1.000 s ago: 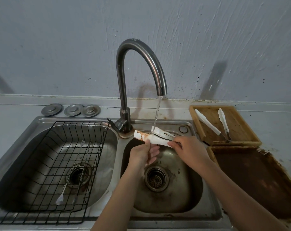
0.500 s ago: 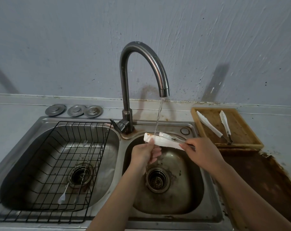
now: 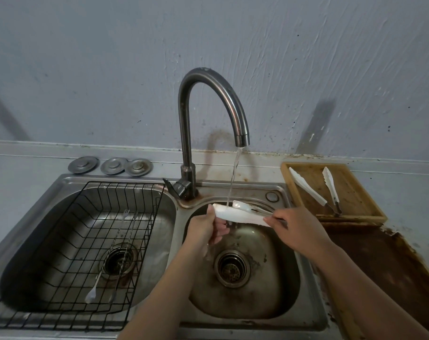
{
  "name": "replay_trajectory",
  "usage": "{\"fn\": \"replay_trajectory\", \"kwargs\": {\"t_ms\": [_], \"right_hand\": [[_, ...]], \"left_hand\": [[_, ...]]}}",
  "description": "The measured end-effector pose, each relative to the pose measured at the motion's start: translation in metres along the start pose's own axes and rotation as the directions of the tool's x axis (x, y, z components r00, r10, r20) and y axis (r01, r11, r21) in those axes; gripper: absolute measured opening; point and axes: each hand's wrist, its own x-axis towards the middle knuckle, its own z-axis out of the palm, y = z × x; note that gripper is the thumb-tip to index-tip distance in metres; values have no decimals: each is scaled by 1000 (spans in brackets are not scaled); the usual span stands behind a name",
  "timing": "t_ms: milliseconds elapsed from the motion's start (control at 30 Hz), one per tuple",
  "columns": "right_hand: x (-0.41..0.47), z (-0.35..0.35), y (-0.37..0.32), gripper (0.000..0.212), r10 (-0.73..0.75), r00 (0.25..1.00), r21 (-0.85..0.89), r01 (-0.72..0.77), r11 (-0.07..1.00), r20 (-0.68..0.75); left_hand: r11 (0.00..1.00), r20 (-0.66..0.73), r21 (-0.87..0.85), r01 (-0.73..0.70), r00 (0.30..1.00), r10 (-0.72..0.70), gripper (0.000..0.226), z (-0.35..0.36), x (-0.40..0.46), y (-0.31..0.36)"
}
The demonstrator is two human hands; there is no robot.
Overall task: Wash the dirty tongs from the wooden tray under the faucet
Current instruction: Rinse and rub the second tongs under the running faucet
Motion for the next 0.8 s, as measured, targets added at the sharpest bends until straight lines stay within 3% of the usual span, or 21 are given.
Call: {"fn": "replay_trajectory", "kwargs": {"t_ms": [167, 267, 400, 600, 800], "right_hand": [[1, 1, -8, 31, -26, 1000, -102, 25, 994, -7], [1, 0, -7, 32, -44, 999, -137, 42, 990, -17], [-1, 2, -3, 33, -56, 998, -101, 52, 993, -42], [-2, 3, -5, 30, -109, 991, -146, 98, 984, -74], [-3, 11, -1, 28, -146, 985, -181, 127, 975, -95]], "left_hand": [[986, 41, 167, -11, 999, 4, 33, 9, -6, -7], [970, 24, 245, -4, 1000, -2, 43, 8, -6, -6], [994, -50, 99, 39, 998, -34, 55, 5, -2, 5], [987, -10, 147, 66, 998, -65, 53, 11, 2, 6], [996, 43, 8, 92, 995, -92, 29, 18, -2, 14]]}}
